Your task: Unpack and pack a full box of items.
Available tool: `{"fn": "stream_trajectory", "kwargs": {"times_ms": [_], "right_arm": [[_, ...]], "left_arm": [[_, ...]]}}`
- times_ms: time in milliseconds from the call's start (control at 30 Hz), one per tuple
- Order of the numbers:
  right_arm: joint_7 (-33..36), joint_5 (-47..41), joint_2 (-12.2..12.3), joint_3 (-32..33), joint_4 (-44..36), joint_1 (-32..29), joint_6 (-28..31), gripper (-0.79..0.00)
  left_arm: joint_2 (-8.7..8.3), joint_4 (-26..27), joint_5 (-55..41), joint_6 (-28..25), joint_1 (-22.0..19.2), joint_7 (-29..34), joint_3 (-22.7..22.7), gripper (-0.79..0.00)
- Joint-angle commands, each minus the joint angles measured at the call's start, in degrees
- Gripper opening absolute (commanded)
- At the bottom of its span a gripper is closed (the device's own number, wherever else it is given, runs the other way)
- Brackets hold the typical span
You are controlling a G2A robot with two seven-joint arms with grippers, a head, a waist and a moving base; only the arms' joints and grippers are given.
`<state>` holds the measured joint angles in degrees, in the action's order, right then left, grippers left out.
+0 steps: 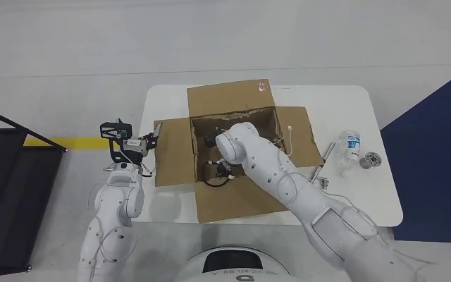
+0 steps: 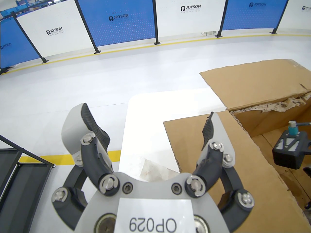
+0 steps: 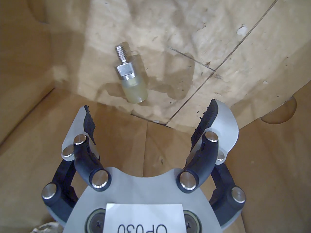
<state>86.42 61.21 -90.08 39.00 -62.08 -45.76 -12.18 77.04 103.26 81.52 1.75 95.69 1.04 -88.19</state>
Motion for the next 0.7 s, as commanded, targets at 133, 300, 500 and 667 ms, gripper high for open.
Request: {"fn": "stream_trajectory", "kwargs": {"times_ms": [133, 300, 500, 667], "right_arm": [[-4.2, 1.0, -1.2, -1.8, 6.6, 2.2, 2.8, 0.000], [-7.1, 1.5, -2.3, -2.2, 10.9, 3.8, 0.3, -0.175], [-10.4, 0.5, -2.0, 0.8, 12.7, 4.9, -0.8, -0.425], [-11.2, 0.7, -0.5, 4.1, 10.2, 3.5, 0.4, -0.474]], "left_arm": [[0.00, 0.0, 0.0, 0.0, 0.0, 0.0, 0.0, 0.000], [0.00, 0.0, 0.0, 0.0, 0.0, 0.0, 0.0, 0.000], [0.00, 0.0, 0.0, 0.0, 0.0, 0.0, 0.0, 0.000], [0.00, 0.0, 0.0, 0.0, 0.0, 0.0, 0.0, 0.000]]}}
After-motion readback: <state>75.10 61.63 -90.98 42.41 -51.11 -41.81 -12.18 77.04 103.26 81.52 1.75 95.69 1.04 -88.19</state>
